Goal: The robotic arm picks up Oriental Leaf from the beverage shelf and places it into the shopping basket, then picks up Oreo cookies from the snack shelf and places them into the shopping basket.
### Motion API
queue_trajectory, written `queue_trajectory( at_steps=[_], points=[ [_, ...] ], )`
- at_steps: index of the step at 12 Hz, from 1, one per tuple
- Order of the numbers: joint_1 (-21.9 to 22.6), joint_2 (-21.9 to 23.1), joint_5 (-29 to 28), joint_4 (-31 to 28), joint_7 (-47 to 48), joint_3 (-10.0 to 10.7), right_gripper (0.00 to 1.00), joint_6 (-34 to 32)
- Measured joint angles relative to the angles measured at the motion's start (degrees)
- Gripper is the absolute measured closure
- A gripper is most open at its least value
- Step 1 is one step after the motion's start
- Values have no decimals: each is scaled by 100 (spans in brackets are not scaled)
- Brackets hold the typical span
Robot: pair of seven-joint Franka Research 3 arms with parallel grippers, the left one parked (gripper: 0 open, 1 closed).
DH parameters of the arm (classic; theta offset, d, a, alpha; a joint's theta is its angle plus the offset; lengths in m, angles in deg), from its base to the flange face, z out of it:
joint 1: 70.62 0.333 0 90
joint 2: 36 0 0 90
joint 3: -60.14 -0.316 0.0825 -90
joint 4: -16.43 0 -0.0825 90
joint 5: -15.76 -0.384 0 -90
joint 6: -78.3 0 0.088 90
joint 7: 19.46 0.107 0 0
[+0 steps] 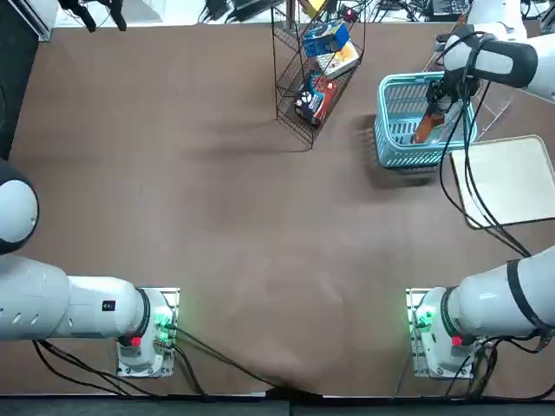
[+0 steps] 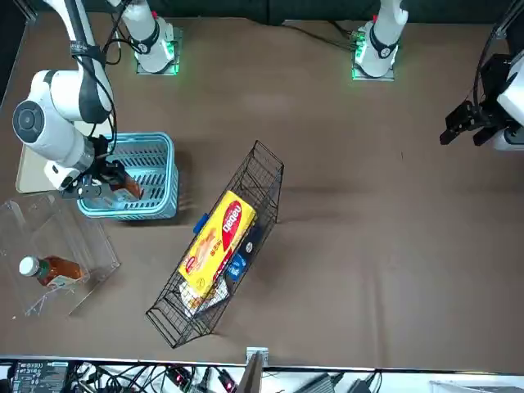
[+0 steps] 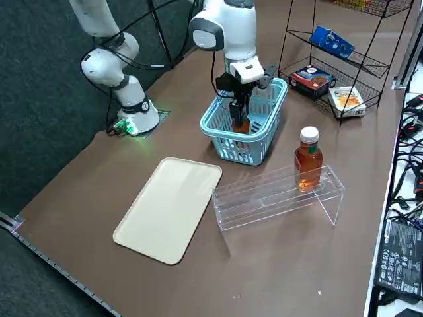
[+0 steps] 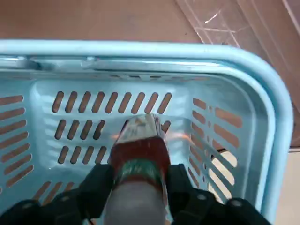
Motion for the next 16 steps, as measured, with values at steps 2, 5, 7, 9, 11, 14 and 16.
queue_trajectory(
  at_steps=[2,5,7,9,11,14,16],
  points=[
    [0,24,0,95,12,0,11,-18],
    [0,105,0,444,16,0,0,-417],
    [1,201,0,825,16,0,0,-935],
    [8,317,0,1296,16,0,0,-1553],
    [21,419,0,1773,16,-1,0,-2146],
    [51,571,0,2358,12,-2,0,-2749],
    [166,571,0,2477,3,-8,0,-2767]
  ],
)
